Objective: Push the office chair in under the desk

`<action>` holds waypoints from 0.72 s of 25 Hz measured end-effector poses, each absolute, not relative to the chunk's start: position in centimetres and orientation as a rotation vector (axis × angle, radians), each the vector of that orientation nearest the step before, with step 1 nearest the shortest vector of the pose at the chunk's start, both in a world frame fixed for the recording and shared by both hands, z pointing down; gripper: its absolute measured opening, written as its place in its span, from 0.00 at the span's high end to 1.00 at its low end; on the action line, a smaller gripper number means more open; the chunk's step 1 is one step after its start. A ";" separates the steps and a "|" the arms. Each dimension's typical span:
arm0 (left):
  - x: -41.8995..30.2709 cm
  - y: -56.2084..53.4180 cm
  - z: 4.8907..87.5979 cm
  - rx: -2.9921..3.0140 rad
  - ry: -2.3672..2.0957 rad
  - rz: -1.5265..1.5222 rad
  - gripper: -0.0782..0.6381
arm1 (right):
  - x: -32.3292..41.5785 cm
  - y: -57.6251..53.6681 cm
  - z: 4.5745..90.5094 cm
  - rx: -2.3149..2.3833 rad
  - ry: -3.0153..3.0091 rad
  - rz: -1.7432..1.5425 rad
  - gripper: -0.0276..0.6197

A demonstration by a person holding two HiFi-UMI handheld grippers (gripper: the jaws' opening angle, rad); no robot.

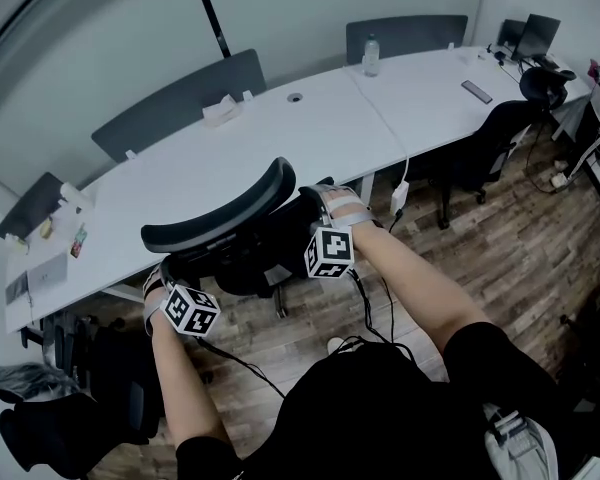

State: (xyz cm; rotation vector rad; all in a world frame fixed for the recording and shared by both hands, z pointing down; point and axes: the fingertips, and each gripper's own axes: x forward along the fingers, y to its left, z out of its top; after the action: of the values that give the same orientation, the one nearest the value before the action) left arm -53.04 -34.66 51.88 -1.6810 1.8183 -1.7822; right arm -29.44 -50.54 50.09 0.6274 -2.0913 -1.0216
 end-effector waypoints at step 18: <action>-56.3 -37.2 51.7 -1.680 1.871 -1.736 0.59 | -32.8 -53.1 49.9 0.592 -2.120 -1.033 0.60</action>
State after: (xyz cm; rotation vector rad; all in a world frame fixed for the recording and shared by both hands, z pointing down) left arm -56.30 -37.21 51.67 -1.6801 1.8707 -1.7360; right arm -32.82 -53.11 49.87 0.5920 -2.1203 -1.0332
